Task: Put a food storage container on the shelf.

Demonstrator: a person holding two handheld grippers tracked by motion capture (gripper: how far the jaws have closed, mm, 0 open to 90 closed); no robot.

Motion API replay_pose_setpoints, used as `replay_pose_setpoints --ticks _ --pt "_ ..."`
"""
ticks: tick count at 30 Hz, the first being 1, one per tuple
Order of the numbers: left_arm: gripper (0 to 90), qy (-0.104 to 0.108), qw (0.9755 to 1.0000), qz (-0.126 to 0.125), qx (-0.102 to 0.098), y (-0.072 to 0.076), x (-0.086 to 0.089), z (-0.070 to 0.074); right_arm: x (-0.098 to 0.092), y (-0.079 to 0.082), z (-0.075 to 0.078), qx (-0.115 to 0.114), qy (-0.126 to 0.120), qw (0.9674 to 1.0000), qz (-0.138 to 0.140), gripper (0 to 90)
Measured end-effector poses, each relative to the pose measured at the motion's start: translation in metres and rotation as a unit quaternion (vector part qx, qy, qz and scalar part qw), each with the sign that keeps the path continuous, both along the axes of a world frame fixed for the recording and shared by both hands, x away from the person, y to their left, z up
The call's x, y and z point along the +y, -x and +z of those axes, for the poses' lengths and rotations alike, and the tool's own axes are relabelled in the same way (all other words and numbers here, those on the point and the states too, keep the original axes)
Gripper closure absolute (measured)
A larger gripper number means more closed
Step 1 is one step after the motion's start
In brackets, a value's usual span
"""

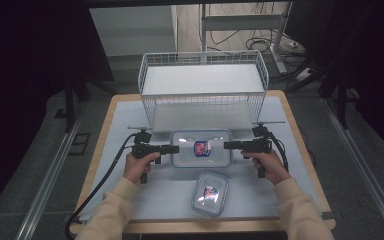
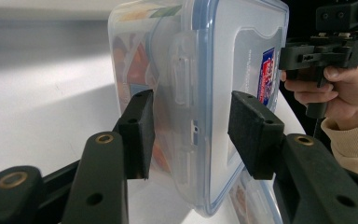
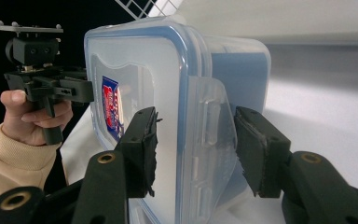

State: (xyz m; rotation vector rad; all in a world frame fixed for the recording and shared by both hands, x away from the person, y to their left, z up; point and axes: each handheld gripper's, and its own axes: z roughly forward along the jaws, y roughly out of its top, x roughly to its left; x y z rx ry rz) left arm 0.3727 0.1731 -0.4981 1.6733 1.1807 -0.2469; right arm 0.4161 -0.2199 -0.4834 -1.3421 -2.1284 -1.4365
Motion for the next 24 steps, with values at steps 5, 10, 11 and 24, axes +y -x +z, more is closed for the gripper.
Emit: replay_pose_setpoints --ticks 5,10,11,24 --pt "52.4 -0.001 0.9999 0.0 -0.013 0.003 0.0 0.008 0.0 0.002 0.007 -0.011 -0.003 0.9999 0.001 50.4" --pt "52.5 -0.004 0.9994 0.003 -0.033 0.008 -0.001 0.023 -0.001 0.006 0.021 -0.029 -0.005 0.9995 0.004 50.4" --pt "52.5 -0.003 0.9993 0.003 -0.036 0.008 -0.001 0.025 -0.001 0.006 0.023 -0.034 -0.006 0.9994 0.003 50.4" --pt "52.7 -0.002 0.9976 0.002 -0.068 0.012 -0.002 0.062 -0.003 0.014 0.064 -0.078 -0.008 0.9969 0.004 50.4"
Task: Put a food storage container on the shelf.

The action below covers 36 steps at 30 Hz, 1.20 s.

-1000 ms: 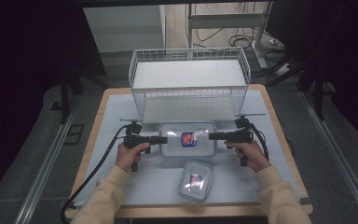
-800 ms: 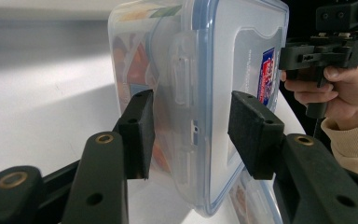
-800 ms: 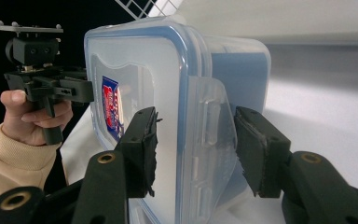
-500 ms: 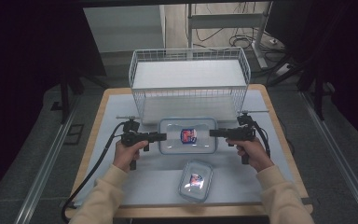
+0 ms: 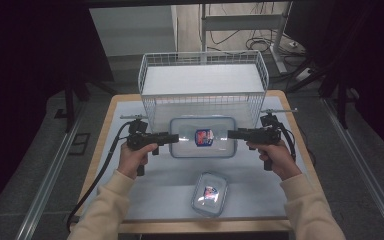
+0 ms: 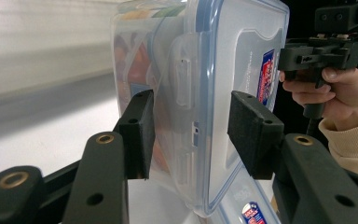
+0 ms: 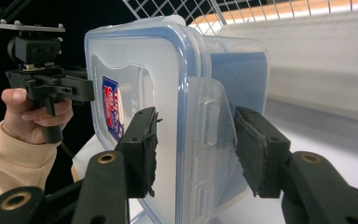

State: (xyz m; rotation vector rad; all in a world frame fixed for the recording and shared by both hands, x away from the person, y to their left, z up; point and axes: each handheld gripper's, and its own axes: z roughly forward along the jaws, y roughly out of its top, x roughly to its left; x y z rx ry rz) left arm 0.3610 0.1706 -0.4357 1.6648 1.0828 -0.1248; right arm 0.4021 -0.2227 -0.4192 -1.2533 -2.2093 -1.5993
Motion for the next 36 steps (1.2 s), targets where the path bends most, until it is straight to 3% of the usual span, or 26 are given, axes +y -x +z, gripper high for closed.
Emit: replay_pose_setpoints --ticks 5,21,36 --pt "52.8 0.001 0.9999 0.003 -0.012 0.001 0.001 0.018 0.001 0.0 0.014 -0.013 -0.003 0.9999 0.002 50.4" --pt "52.9 0.001 0.9989 0.003 -0.047 -0.004 0.003 0.054 0.003 -0.005 0.055 -0.057 -0.001 0.9984 0.002 50.3" --pt "52.7 -0.005 0.9976 0.003 -0.069 -0.03 0.004 0.094 0.005 -0.025 0.091 -0.077 -0.011 0.9969 -0.006 50.1"
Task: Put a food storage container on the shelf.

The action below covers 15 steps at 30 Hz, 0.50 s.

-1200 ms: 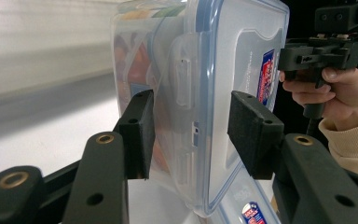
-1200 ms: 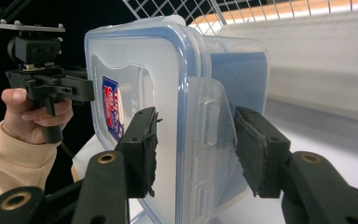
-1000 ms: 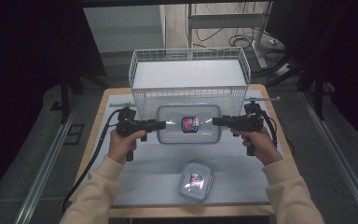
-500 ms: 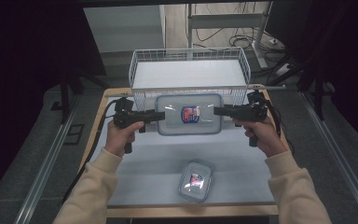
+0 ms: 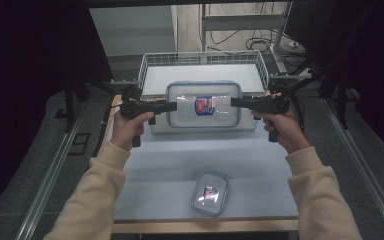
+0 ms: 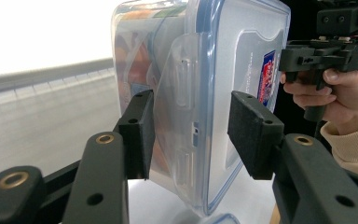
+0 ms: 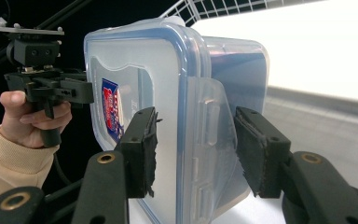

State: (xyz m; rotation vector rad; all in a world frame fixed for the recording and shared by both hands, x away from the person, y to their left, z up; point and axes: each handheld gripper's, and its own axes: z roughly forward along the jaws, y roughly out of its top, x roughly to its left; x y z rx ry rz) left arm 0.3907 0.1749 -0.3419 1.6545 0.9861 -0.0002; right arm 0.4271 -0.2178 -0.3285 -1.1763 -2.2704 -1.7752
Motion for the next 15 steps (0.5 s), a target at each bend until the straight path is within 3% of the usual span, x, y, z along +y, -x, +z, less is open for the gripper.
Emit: replay_pose_setpoints --ticks 15 --pt "52.7 0.009 1.0 0.0 -0.001 -0.047 0.005 0.025 0.006 -0.047 0.033 -0.006 -0.001 0.9999 -0.01 50.0"
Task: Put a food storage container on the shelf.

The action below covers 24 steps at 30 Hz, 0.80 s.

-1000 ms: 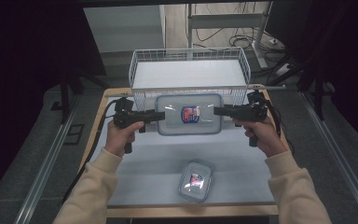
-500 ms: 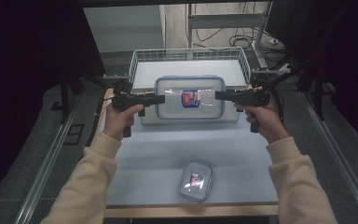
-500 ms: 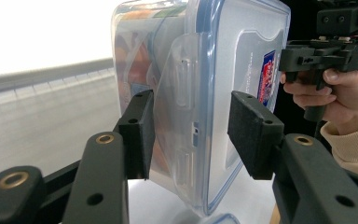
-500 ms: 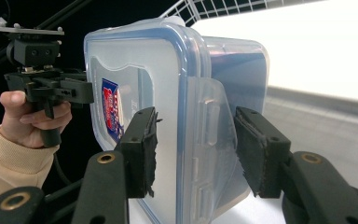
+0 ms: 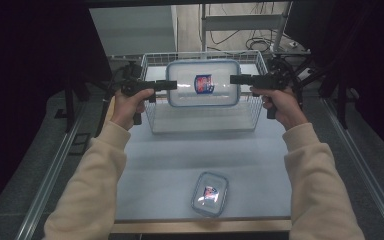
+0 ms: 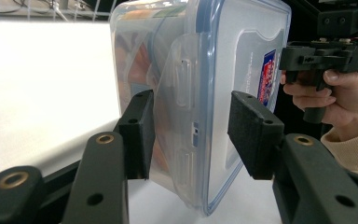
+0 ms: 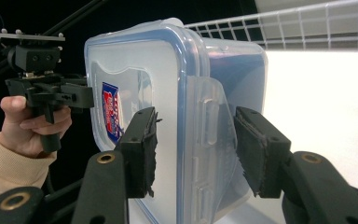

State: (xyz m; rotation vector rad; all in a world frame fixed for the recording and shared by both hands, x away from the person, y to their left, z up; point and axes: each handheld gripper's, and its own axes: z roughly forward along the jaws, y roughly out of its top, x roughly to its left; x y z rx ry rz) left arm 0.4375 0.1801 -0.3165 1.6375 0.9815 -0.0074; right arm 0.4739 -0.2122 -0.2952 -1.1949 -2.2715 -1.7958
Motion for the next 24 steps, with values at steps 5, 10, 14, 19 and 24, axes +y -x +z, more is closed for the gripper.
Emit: replay_pose_setpoints --ticks 5,10,14,19,24 --pt "52.7 0.002 1.0 -0.001 0.008 -0.025 0.003 0.005 0.002 -0.02 0.007 0.005 0.002 1.0 -0.004 49.8" --pt "52.6 0.006 0.9999 0.003 0.015 -0.04 0.003 0.003 0.004 -0.038 0.008 0.015 0.002 0.9998 -0.01 49.5" --pt "52.5 0.007 0.9997 0.003 0.023 -0.05 0.003 0.001 0.004 -0.048 0.005 0.025 -0.002 0.9996 -0.015 49.4" --pt "52.5 0.007 0.9995 0.006 0.03 -0.057 0.003 -0.001 0.004 -0.056 -0.001 0.038 -0.007 0.9991 -0.017 49.4" --pt "52.4 0.01 0.9991 0.001 0.041 -0.066 0.004 -0.001 0.004 -0.06 -0.002 0.041 -0.011 0.9988 -0.023 49.3"
